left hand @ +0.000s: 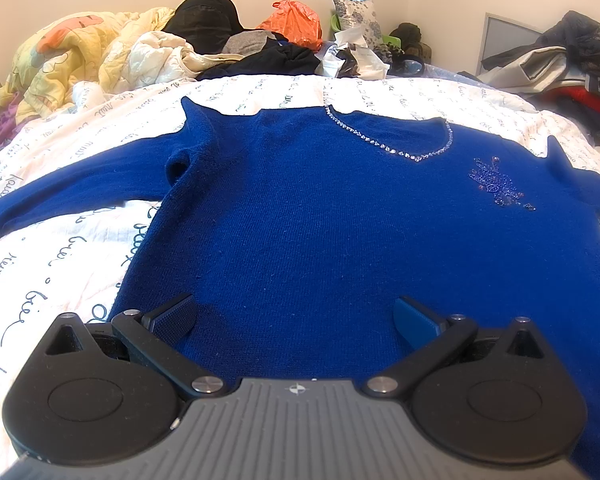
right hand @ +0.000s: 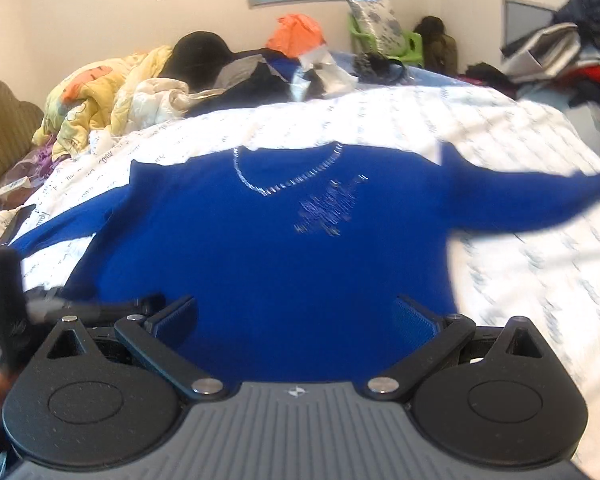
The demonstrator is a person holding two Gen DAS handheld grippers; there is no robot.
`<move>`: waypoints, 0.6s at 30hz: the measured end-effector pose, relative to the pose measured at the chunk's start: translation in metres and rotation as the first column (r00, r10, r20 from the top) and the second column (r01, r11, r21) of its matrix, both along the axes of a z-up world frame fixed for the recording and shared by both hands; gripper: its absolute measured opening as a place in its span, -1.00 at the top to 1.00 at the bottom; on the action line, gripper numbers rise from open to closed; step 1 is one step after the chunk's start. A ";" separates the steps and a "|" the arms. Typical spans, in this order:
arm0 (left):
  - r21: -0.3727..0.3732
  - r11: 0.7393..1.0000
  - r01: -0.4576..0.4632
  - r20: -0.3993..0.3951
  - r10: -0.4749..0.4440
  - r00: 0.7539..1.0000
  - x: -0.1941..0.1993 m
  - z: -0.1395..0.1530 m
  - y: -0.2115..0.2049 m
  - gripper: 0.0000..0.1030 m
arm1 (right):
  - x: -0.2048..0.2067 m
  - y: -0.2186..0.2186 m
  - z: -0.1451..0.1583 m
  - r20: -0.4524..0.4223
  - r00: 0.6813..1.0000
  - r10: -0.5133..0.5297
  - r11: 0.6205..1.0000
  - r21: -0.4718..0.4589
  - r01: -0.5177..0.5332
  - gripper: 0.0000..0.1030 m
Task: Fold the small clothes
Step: 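Grasp the sleeve nearest the right tool and fold it across the sweater body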
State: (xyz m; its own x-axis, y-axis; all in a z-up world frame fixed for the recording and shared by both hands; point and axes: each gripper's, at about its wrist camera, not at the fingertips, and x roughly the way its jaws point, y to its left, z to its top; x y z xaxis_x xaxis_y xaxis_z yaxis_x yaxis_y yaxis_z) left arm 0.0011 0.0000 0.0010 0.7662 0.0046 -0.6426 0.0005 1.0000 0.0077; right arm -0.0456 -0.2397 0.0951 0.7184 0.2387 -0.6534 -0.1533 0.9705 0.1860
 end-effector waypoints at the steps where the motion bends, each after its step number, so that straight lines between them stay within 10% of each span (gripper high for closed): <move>1: 0.000 1.000 0.000 0.000 0.000 1.000 0.000 0.000 0.000 -1.00 | 0.011 0.005 -0.010 -0.024 1.000 0.004 1.000 -0.001 -0.004 -1.00; 4: 0.000 1.000 0.000 0.000 0.000 1.000 0.000 0.000 0.000 -1.00 | 0.030 0.014 -0.047 -0.108 0.994 -0.009 0.998 -0.058 0.003 -1.00; 7: 0.000 1.000 0.000 0.000 0.000 1.000 0.000 0.000 0.000 -1.00 | 0.013 0.018 -0.061 -0.004 1.000 -0.003 0.986 -0.164 0.002 -1.00; 14: 0.000 1.000 0.000 0.001 0.000 1.000 0.000 0.000 0.000 -1.00 | 0.033 -0.095 -0.026 -0.019 0.993 -0.117 0.984 0.130 0.119 -1.00; 18: 0.000 1.000 0.000 0.001 0.000 1.000 0.000 0.000 0.000 -1.00 | 0.055 -0.245 -0.021 -0.052 0.899 -0.436 0.789 0.458 0.409 -1.00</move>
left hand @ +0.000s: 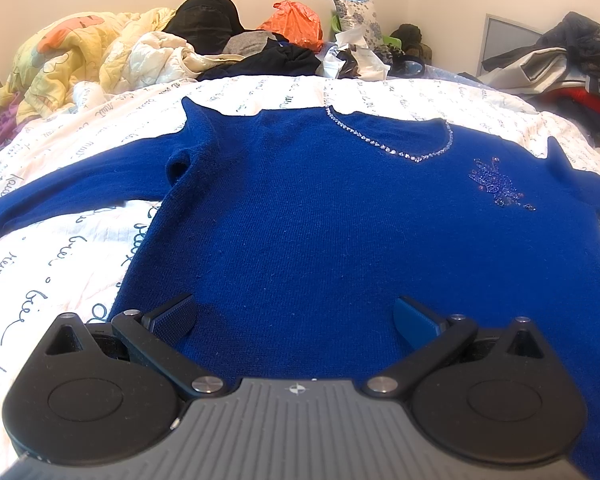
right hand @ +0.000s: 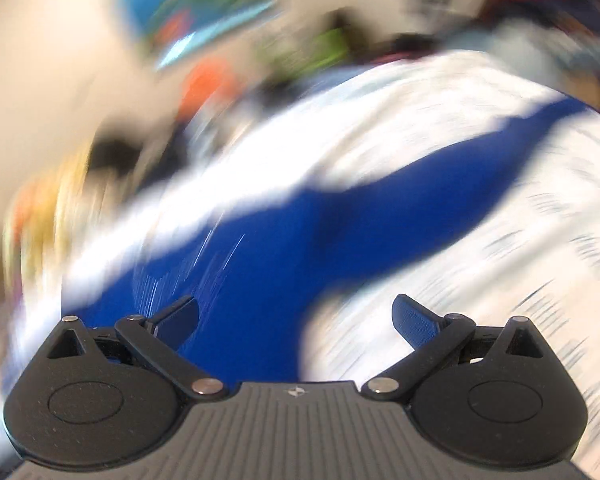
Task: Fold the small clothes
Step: 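Grasp the sleeve nearest the right tool and fold it across the sweater body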
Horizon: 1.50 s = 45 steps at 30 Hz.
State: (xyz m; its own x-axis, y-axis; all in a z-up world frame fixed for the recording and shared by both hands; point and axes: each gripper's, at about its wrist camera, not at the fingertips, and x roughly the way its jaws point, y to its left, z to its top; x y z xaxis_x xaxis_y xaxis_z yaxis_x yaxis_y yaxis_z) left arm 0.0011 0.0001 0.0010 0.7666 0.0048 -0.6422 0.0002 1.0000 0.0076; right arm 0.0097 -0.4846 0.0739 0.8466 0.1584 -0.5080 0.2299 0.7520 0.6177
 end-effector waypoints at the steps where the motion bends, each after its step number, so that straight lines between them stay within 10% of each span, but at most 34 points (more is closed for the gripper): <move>1: 0.000 1.000 -0.001 0.000 0.001 1.000 0.000 0.000 0.000 -1.00 | 0.006 -0.038 -0.004 0.002 0.995 -0.104 0.991 0.080 0.103 -1.00; 6: 0.000 1.000 -0.004 0.002 0.004 1.000 0.001 0.001 -0.002 -1.00 | 0.049 -0.141 -0.031 -0.074 0.959 -0.274 0.936 0.210 0.283 -0.99; 13: 0.000 1.000 -0.004 0.003 0.004 1.000 0.001 0.001 -0.002 -1.00 | 0.088 -0.144 -0.053 -0.093 0.960 -0.265 0.945 0.172 0.278 -0.84; 15: -0.001 1.000 -0.005 0.004 0.005 1.000 0.001 0.001 -0.002 -1.00 | 0.102 -0.145 -0.053 -0.093 0.961 -0.260 0.953 0.135 0.271 -0.45; 17: -0.002 1.000 -0.006 0.004 0.006 1.000 0.002 0.001 -0.003 -1.00 | 0.108 -0.142 -0.057 -0.135 0.955 -0.263 0.961 0.054 0.273 0.58; 21: -0.007 1.000 -0.005 0.006 0.005 1.000 0.002 0.001 -0.002 -1.00 | 0.108 -0.133 -0.050 -0.136 0.947 -0.290 0.957 -0.034 0.289 0.79; 25: -0.012 1.000 -0.005 0.008 0.005 1.000 0.002 0.001 -0.001 -1.00 | 0.084 -0.053 0.008 0.053 0.983 -0.175 0.960 -0.213 0.182 0.81; 28: -0.015 1.000 -0.003 0.009 0.004 1.000 0.002 0.000 0.000 -1.00 | 0.053 0.071 0.050 0.161 0.983 0.084 0.954 -0.296 -0.033 0.71; 31: -0.035 0.999 0.003 0.014 -0.002 1.000 0.001 0.001 0.004 -1.00 | 0.016 0.186 0.047 0.123 0.883 0.453 0.851 -0.353 -0.388 -0.98; 33: -0.073 0.997 0.013 0.025 -0.011 1.000 0.000 0.002 0.010 -1.00 | -0.011 0.233 0.030 0.088 0.809 0.581 0.771 -0.377 -0.513 -1.00; 36: -0.167 0.986 0.024 0.037 -0.018 0.999 0.000 0.006 0.021 -1.00 | -0.034 0.249 0.000 0.067 0.775 0.628 0.748 -0.328 -0.578 -1.00; 42: -0.417 0.908 0.043 -0.061 -0.076 0.995 0.054 0.033 0.013 -0.97 | -0.037 0.214 -0.020 0.038 0.859 0.511 0.816 -0.337 -0.470 -1.00; 45: -0.392 0.907 0.154 -0.020 -0.176 0.984 0.090 0.051 -0.029 -0.94 | -0.037 0.199 -0.030 0.044 0.886 0.461 0.854 -0.296 -0.429 -1.00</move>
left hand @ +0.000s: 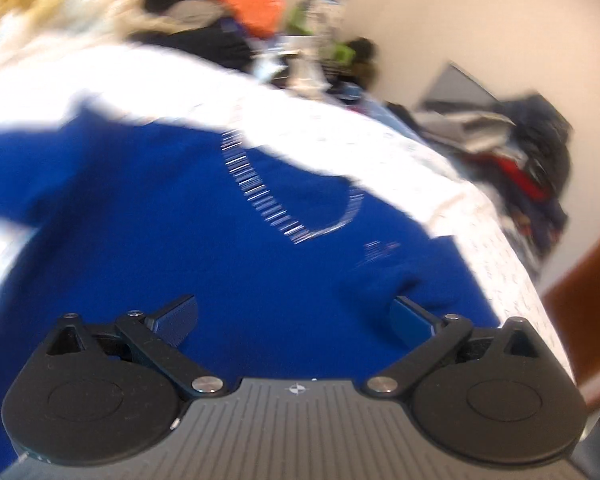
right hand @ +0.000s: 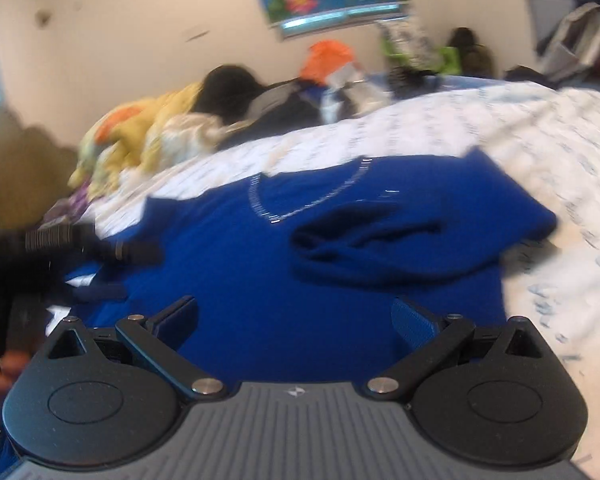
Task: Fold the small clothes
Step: 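Grasp the sleeve nearest the right tool and fold it across the sweater body, then grasp the other sleeve with the left tool and fold it across the body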
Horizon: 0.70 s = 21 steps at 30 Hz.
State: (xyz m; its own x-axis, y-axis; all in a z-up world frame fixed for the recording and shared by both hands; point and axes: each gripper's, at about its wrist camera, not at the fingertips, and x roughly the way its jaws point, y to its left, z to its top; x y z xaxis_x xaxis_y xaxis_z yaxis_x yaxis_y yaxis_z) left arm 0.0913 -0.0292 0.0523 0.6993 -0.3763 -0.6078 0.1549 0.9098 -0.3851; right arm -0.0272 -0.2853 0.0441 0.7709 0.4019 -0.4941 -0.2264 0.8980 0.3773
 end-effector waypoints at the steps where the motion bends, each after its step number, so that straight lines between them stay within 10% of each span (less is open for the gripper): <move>1: 0.043 0.998 0.046 0.021 -0.047 0.999 0.011 0.004 -0.019 -0.92 | 0.000 -0.001 -0.007 -0.015 1.000 -0.009 1.000 0.009 0.009 -1.00; 5: 0.056 0.982 0.178 -0.067 -0.174 0.982 0.053 -0.008 -0.073 -0.82 | 0.001 -0.003 -0.018 -0.032 0.999 -0.021 0.999 0.049 0.023 -1.00; 11: -0.132 0.991 0.025 -0.245 -0.057 0.968 0.084 -0.042 -0.070 -0.68 | 0.001 -0.009 -0.020 -0.041 0.999 -0.020 0.995 0.093 0.024 -1.00; 14: 0.073 0.993 0.093 -0.100 -0.086 0.991 0.072 -0.025 -0.093 -0.68 | 0.004 -0.009 -0.021 -0.040 0.999 -0.017 0.994 0.105 0.021 -1.00; 18: 0.520 0.831 0.199 0.182 -0.336 0.924 0.038 -0.017 -0.161 -0.83 | 0.004 -0.009 -0.021 -0.039 0.999 -0.016 0.994 0.105 0.020 -1.00; 21: 0.658 0.697 0.284 0.178 -0.511 0.841 0.029 -0.027 -0.203 -0.76 | 0.000 -0.008 -0.021 -0.038 0.999 -0.015 0.995 0.095 0.019 -1.00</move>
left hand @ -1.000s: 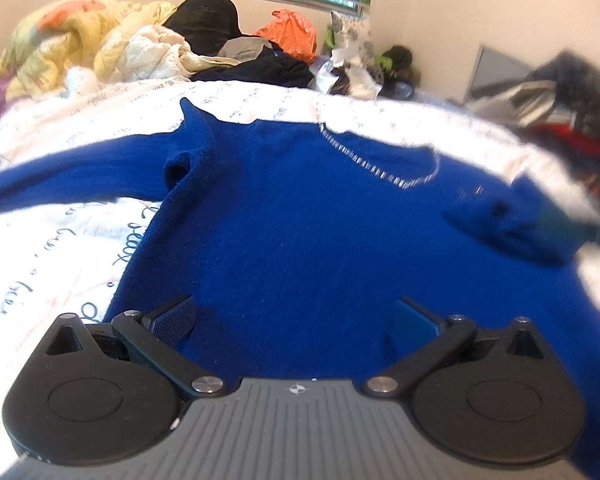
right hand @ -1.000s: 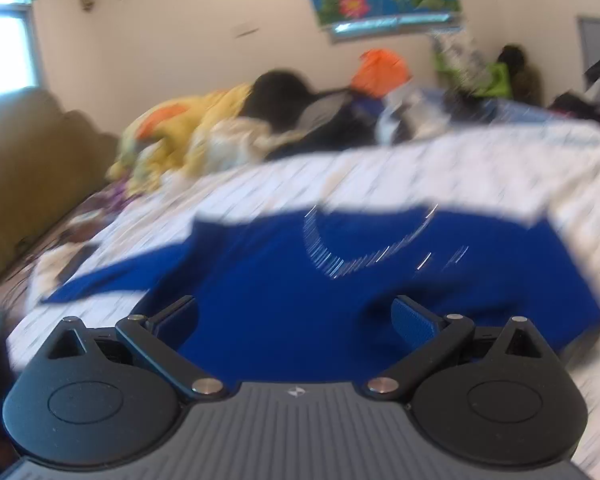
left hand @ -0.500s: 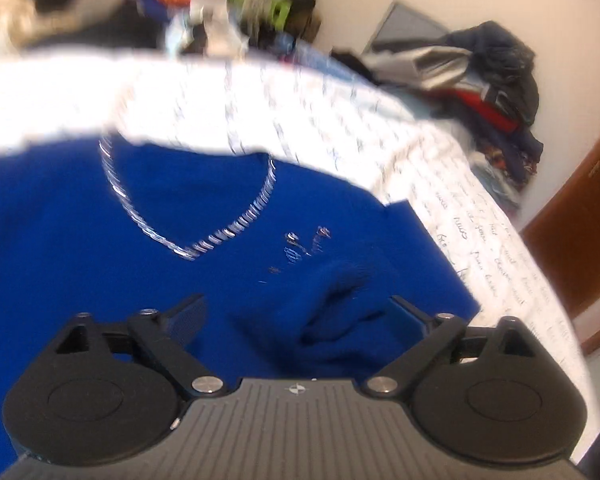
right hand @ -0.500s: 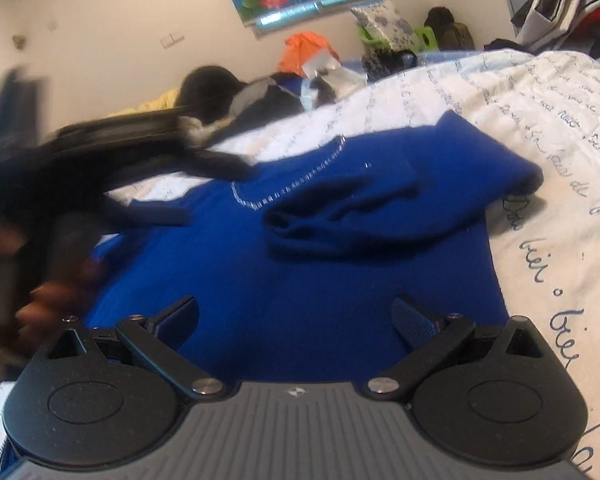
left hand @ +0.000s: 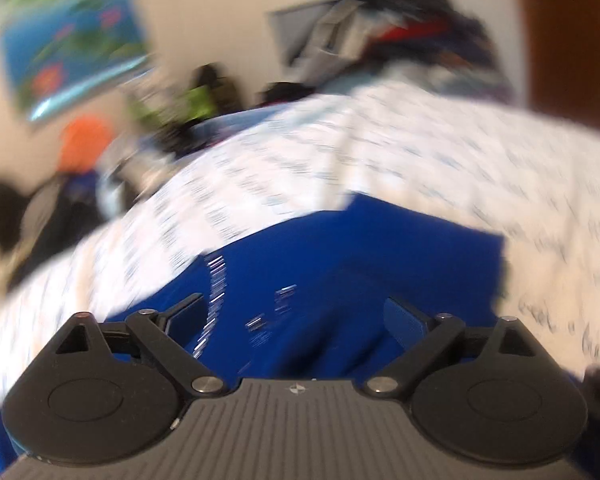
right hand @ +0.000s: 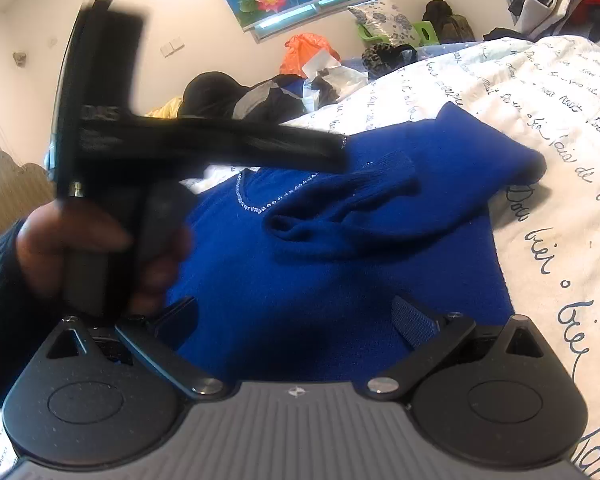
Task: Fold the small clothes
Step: 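Grasp the other sleeve with the left tool and fold it across the body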
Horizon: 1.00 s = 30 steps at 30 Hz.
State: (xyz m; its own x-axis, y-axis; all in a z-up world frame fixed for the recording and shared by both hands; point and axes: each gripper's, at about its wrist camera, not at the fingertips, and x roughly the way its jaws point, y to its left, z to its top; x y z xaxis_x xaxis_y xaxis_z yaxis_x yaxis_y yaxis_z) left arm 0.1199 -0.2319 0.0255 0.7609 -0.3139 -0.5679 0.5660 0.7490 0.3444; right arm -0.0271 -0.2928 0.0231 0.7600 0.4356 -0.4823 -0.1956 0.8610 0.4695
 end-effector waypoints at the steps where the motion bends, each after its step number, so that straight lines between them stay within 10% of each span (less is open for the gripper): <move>1: 0.068 0.997 0.028 0.001 -0.028 1.000 0.002 -0.007 -0.013 -0.60 | 0.000 0.000 0.000 -0.003 1.000 -0.017 1.000 -0.009 0.017 -1.00; 8: 0.146 0.984 0.105 -0.086 -0.093 0.992 0.031 -0.019 -0.016 -0.15 | -0.003 -0.005 0.000 0.000 0.999 -0.044 0.999 0.011 0.044 -1.00; 10: 0.110 0.990 0.083 -0.118 -0.070 0.991 0.037 -0.016 -0.012 0.80 | -0.003 -0.004 0.000 0.000 0.999 -0.043 0.999 0.006 0.043 -1.00; 16: -0.180 0.983 -0.037 -0.015 0.035 0.999 0.031 0.055 0.050 0.83 | -0.005 -0.008 0.000 -0.001 0.999 -0.044 0.998 0.033 0.044 -1.00; 21: -0.409 0.900 -0.152 0.029 0.179 0.983 0.033 0.110 0.137 0.84 | -0.006 -0.006 0.000 0.000 0.999 -0.043 0.998 0.034 0.043 -1.00; 26: -0.637 0.726 -0.258 0.027 0.355 0.935 0.009 0.109 0.238 0.84 | -0.006 -0.006 0.001 -0.001 0.999 -0.045 0.999 0.031 0.045 -1.00; 30: -0.517 0.714 -0.473 -0.164 0.460 0.873 0.015 0.040 0.266 0.88 | -0.006 -0.006 0.001 -0.001 0.999 -0.044 0.999 0.027 0.044 -1.00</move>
State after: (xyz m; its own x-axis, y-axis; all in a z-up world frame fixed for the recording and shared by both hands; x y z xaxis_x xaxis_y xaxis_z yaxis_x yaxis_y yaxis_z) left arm 0.1353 0.0346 0.0653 0.8808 -0.1743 -0.4402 0.0980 0.9768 -0.1905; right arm -0.0329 -0.2984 0.0245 0.7783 0.4151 -0.4711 -0.1577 0.8555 0.4932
